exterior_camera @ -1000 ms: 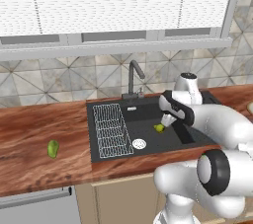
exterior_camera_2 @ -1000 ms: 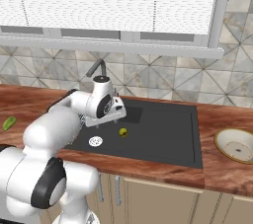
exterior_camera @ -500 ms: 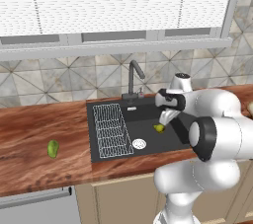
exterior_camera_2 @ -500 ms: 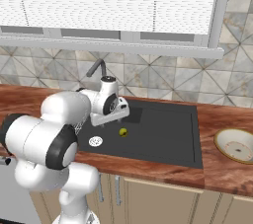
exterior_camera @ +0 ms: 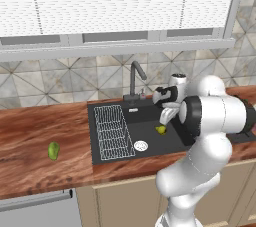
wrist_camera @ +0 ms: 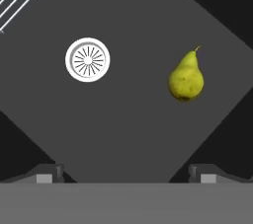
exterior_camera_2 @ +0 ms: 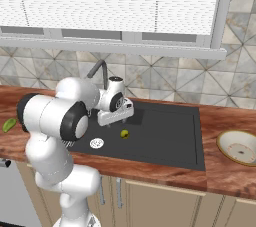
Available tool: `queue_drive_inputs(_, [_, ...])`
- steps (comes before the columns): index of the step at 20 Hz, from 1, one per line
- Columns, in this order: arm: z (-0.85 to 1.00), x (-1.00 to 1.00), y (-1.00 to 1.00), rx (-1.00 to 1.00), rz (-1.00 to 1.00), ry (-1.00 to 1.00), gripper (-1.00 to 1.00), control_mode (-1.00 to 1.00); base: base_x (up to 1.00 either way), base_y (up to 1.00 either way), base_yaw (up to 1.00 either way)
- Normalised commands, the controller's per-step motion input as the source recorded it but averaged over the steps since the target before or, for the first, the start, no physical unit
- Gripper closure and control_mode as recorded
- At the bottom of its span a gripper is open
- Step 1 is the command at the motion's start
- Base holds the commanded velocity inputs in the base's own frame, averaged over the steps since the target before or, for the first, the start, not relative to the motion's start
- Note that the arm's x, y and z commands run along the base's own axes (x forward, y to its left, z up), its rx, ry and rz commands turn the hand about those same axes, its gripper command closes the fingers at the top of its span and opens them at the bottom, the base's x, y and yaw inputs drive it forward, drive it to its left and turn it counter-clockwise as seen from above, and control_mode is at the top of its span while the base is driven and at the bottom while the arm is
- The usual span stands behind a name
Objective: Remove the mango and pear from the sink. Then move the bowl and cup from the counter to the sink for washing.
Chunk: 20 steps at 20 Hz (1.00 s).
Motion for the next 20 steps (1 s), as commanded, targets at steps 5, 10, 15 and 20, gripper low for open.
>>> queue_drive_inputs(5, [-0.28, 0.27, -0.03, -0.04, 0.06, 0.00, -1.00, -1.00, 0.00, 0.00, 0.00])
queue_drive_inputs(10, [-0.27, 0.28, -0.01, -0.03, 0.03, 0.00, -1.00, -1.00, 0.00, 0.00, 0.00])
queue_drive_inputs(15, [-0.24, 0.31, -0.02, -0.01, 0.01, -0.01, -1.00, -1.00, 0.00, 0.00, 0.00])
queue_drive_inputs(20, [-0.23, 0.25, 0.00, 0.00, 0.00, -0.11, -1.00, -1.00, 0.00, 0.00, 0.00])
